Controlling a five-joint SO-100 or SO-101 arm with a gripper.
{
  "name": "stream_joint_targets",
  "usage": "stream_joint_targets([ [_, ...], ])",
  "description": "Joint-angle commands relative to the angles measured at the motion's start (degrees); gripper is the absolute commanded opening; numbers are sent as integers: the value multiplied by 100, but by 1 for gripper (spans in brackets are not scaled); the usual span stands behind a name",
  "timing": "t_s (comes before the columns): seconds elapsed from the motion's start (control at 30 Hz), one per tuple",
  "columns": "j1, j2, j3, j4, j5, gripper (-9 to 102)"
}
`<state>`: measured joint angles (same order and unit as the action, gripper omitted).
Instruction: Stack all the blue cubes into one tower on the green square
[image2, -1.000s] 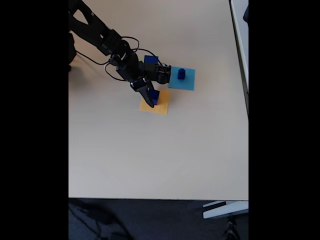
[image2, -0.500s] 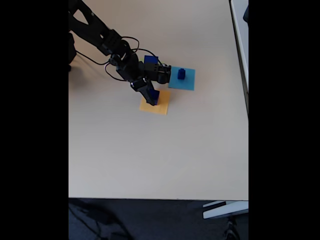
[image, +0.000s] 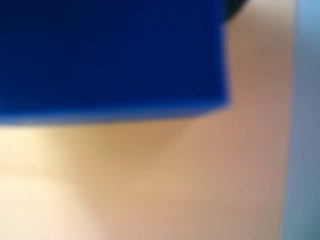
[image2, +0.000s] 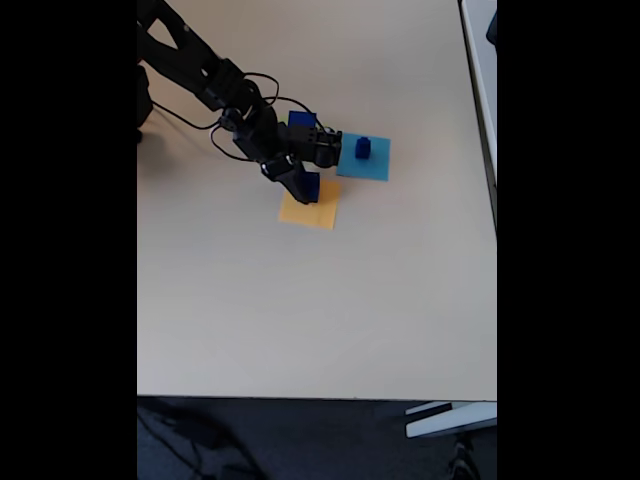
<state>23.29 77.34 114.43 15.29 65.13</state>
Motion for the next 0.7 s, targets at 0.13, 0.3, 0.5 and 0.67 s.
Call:
stream_joint_targets([
  [0.13,-70,448,-826,940,-123,12],
  [0.3,-185,756,-1222,1468,-211,12],
  [0.5,-483,1143,-1521,1494,-404,13],
  [0.67,-879,1538,-2101,1969,62,13],
])
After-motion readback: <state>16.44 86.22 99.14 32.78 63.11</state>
